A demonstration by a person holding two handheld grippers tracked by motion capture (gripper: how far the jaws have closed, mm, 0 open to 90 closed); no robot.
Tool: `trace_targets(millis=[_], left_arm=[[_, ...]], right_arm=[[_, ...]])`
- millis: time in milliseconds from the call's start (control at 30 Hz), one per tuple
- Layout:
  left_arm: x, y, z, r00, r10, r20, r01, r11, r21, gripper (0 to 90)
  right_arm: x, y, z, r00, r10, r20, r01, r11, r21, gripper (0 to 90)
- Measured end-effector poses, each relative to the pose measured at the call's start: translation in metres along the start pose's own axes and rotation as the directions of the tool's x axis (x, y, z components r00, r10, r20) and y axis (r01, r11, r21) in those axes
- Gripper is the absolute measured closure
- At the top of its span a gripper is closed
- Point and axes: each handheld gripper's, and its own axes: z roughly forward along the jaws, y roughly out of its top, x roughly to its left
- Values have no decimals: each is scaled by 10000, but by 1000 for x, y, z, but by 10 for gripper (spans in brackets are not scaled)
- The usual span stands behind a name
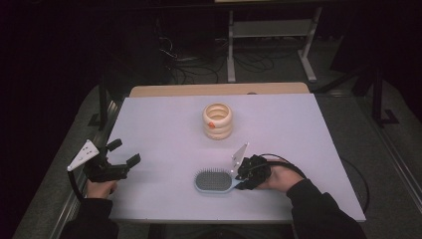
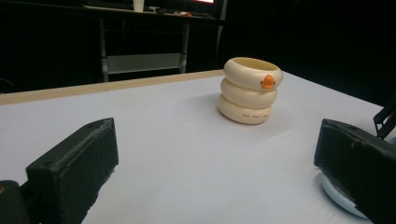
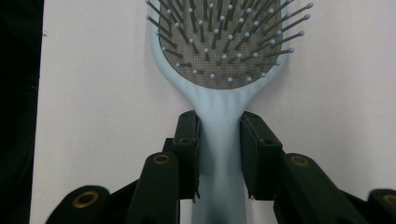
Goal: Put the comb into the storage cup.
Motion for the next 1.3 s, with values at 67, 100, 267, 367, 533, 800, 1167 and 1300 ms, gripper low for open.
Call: trace_targets(millis=[67,100,267,367,533,800,1167,1300], left_arm=[[0,0,0,10000,-1,2,1,10000,0,0],[0,0,0,10000,-4,4,4,10000,0,0],[0,0,0,10000,-6,11,6,10000,7,0],[0,0,0,10000,-7,8,7,10000,10,0],[0,0,0,10000,-14,5,14,10000,0,0],[0,0,0,10000,-19,16,19,10000,4,0],[0,0,0,10000,-23,33,23,10000,-4,0],[0,0,0,10000,-15,26,15,10000,19,0]], right_arm=[[0,0,-1,10000,-19,33,18,10000,20,683],[0,1,-1,10000,-42,44,42,10000,22,683],[-1,-1,-8,9998,62,167,-58,9998,-205,683],[-2,-1,-13,9997,119,211,-111,9993,-353,683],[-4,-3,-23,9993,208,325,-187,9979,-623,683],[-7,-2,-38,9980,223,586,-170,9958,-896,683],[-10,1,-51,9966,260,781,-183,9951,-972,683],[-12,3,-57,9952,260,941,-157,9940,-1081,683]])
